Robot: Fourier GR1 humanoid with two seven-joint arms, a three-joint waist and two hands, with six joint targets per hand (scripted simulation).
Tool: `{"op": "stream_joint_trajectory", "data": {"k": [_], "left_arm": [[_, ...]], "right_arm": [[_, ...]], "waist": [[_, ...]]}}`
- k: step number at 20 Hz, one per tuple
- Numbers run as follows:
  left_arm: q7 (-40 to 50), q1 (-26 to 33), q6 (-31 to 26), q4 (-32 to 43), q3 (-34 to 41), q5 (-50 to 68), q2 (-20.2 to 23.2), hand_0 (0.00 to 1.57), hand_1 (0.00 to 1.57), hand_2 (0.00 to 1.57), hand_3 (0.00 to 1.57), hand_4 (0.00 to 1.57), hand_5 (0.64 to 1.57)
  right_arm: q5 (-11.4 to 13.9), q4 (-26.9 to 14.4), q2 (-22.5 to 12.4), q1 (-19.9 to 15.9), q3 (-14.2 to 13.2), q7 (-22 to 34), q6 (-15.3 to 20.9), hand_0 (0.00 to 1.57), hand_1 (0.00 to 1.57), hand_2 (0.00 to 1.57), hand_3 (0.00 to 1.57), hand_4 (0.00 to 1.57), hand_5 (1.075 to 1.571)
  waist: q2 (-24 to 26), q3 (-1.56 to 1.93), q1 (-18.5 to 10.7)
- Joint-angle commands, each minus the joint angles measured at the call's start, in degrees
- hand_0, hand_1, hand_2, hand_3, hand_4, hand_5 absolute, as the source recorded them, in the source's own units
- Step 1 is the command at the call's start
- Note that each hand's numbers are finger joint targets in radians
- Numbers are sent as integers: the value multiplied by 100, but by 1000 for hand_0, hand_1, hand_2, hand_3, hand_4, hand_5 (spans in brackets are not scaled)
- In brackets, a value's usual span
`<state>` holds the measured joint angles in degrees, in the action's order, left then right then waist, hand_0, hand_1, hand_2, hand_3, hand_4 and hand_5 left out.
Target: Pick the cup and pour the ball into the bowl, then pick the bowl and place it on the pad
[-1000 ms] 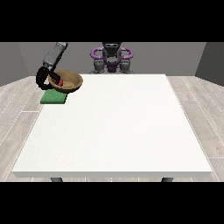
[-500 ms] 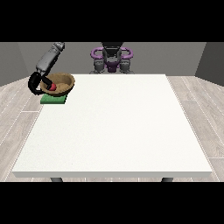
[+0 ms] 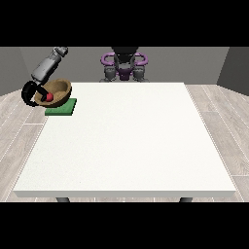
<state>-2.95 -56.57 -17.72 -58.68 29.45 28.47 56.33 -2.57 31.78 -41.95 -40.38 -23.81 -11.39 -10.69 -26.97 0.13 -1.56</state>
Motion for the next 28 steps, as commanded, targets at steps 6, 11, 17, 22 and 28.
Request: {"op": "stream_joint_trajectory", "data": {"k": [6, 11, 17, 22, 28], "left_arm": [[-449, 383, 49, 571, -222, -296, -349, 0, 0, 0, 0, 0, 1535], [-516, 456, 8, 434, -138, -191, -293, 0, 0, 0, 0, 0, 1525], [-158, 364, 54, 2, -67, 21, -96, 0, 0, 0, 0, 0, 1526], [-174, 579, 95, -118, -50, 64, -164, 0, 0, 0, 0, 0, 1515], [-99, 618, 95, -363, 25, 187, -30, 0, 0, 0, 0, 0, 1514]], "right_arm": [[292, 346, 350, -224, 521, 717, 110, 1571, 1571, 1571, 1301, 1240, 1570], [80, -37, 376, -171, 290, 458, -90, 1571, 1571, 1571, 1298, 1177, 1569], [-376, -778, 322, -210, -217, 625, -286, 1571, 1571, 1571, 1401, 1015, 1568], [-162, -833, 81, -39, -287, 403, 617, 1054, 1054, 1088, 1028, 0, 1545], [-309, -1009, -475, -337, -448, 582, 249, 685, 685, 559, 952, 0, 1531]], "waist": [[713, -18, 90], [455, -10, 105], [326, 0, -32], [368, -6, -25], [165, -5, -24]]}}
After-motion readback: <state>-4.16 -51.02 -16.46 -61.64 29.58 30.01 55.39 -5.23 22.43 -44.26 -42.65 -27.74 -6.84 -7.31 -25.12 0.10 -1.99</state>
